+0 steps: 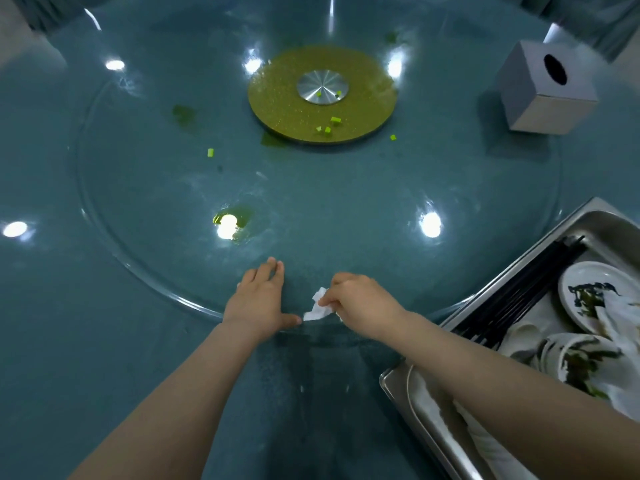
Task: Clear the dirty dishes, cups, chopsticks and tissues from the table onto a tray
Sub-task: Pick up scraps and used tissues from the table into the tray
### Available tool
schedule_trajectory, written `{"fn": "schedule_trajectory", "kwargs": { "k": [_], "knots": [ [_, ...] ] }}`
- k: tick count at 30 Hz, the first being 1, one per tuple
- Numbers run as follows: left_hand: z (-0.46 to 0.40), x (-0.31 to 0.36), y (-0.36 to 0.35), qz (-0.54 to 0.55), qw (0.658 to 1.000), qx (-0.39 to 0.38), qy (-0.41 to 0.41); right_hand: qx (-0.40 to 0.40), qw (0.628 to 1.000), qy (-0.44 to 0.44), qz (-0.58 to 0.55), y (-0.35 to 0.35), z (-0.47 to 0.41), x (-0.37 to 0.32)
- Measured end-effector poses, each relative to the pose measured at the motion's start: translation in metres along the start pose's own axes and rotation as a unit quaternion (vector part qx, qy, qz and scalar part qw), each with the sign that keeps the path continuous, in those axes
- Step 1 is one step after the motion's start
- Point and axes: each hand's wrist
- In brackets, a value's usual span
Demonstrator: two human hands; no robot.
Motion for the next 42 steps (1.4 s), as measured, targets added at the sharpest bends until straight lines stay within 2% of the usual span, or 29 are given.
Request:
{"fn": "schedule_trajectory", "kwargs": {
  "k": [4, 6, 9, 15, 19, 24, 28, 32, 35, 38, 42],
  "knots": [
    [0.003, 0.001, -0.001, -0.009, 1.0, -0.022, -0.015, 0.158, 0.983, -0.087, -0.014, 0.028, 0.004, 0.032],
    [0.001, -0.001, 0.001, 0.005, 0.998, -0.047, -0.029, 0.193, 0.969, -0.156, -0.008, 0.036, 0.002, 0.05],
    [-0.001, -0.004, 0.005, 0.037, 0.996, -0.073, -0.036, 0.154, 0.968, -0.199, 0.006, 0.031, -0.002, 0.055],
    [0.002, 0.01, 0.004, 0.07, 0.994, -0.068, -0.041, 0.082, 0.995, -0.059, 0.001, -0.012, 0.001, -0.004],
    [0.005, 0.011, 0.006, 0.124, 0.988, -0.066, -0.055, 0.07, 0.995, -0.073, 0.015, -0.011, 0.009, 0.0],
    [0.004, 0.004, 0.008, 0.161, 0.985, 0.031, -0.054, 0.044, 0.992, -0.115, 0.035, 0.002, 0.026, 0.016],
    [-0.012, -0.009, 0.015, 0.176, 0.983, 0.046, -0.037, 0.069, 0.981, -0.179, 0.016, 0.013, 0.033, 0.029],
    [-0.031, -0.031, 0.024, 0.145, 0.988, 0.041, 0.023, 0.07, 0.967, -0.245, -0.016, 0.027, 0.04, 0.045],
    [-0.045, -0.041, 0.027, 0.07, 0.996, 0.029, 0.054, 0.171, 0.945, -0.277, -0.025, 0.047, 0.036, 0.06],
    [-0.052, -0.044, 0.028, 0.022, 0.997, 0.02, 0.068, 0.264, 0.93, -0.25, -0.058, 0.066, 0.011, 0.067],
    [-0.051, -0.047, 0.028, -0.027, 0.996, -0.006, 0.083, 0.236, 0.947, -0.208, -0.059, 0.081, -0.045, 0.067]
  ]
}}
Point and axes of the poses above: each hand's wrist, its own z-axis away from the middle knuckle, its own y-axis out of the back of the hand, x = y × z, and after that the axes turned 7 degrees about y, right-handed
